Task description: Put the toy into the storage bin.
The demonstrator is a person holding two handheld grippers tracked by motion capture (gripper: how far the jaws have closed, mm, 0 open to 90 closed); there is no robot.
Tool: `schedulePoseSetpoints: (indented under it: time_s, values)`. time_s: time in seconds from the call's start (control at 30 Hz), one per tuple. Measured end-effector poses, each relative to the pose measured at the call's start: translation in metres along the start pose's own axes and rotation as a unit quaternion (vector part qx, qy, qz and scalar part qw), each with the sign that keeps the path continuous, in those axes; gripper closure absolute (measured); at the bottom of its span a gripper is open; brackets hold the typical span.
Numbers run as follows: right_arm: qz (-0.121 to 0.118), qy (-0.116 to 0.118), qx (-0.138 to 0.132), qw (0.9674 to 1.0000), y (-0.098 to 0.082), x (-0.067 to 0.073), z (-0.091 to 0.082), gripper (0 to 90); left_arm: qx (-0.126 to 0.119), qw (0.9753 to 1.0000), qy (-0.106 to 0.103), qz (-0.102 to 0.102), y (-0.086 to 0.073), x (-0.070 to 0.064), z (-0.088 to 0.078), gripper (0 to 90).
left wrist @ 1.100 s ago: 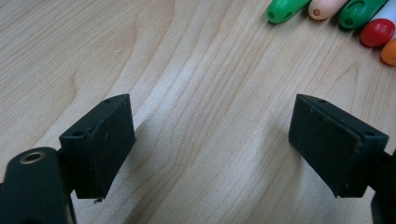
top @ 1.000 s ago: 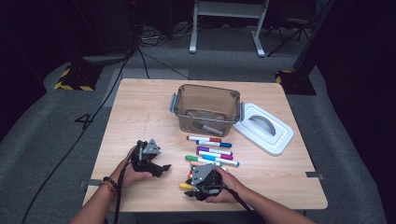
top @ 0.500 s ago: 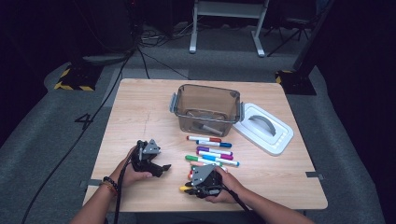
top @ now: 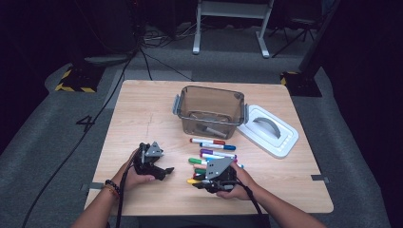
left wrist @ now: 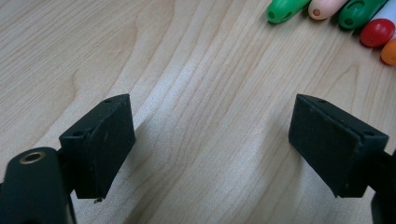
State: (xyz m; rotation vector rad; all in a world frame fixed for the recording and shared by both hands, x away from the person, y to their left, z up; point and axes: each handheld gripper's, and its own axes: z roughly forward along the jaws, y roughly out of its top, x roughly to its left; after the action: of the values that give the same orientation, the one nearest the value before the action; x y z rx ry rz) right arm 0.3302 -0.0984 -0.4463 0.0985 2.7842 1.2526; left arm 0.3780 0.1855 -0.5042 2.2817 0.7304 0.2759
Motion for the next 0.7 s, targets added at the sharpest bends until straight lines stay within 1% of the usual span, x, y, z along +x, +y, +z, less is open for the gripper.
schedulePoseSetpoints:
  time_s: [0.1,0.13,0.27,0.4,0.43,0.5,0.57,0.6,0.7]
  values:
    - [0.000,-0.009,-0.011,0.9999,0.003,-0.004,-0.012,75.1,0.000,1.0000,0.000,0.000,0.000,0.000,0.000,14.8]
    - [0.000,-0.017,-0.017,0.9997,0.005,-0.005,-0.018,75.1,0.000,1.0000,0.000,0.000,0.000,0.000,0.000,14.8]
    - [0.005,-0.036,-0.034,0.9988,0.008,-0.013,-0.036,75.1,0.001,1.0000,0.000,0.002,0.000,0.000,0.000,14.8]
    - [0.005,-0.059,-0.043,0.9973,0.012,-0.021,-0.054,75.1,0.001,1.0000,-0.002,-0.002,0.000,0.000,0.000,14.7]
    - [0.008,-0.069,-0.048,0.9965,0.014,-0.025,-0.061,75.1,0.001,1.0000,-0.002,-0.001,0.000,0.000,0.000,14.7]
    - [0.006,-0.079,-0.053,0.9955,0.018,-0.029,-0.069,75.1,0.001,1.0000,-0.002,-0.001,0.000,0.000,0.000,14.7]
    - [0.005,-0.087,-0.053,0.9948,0.022,-0.034,-0.076,75.1,0.002,1.0000,-0.002,-0.001,0.000,0.000,0.000,14.6]
    - [0.004,-0.094,-0.052,0.9941,0.025,-0.036,-0.080,75.1,0.002,1.0000,-0.002,-0.001,0.000,0.000,0.000,14.6]
    - [0.004,-0.100,-0.052,0.9936,0.030,-0.044,-0.089,75.1,0.002,1.0000,-0.002,-0.001,0.000,0.000,0.000,14.6]
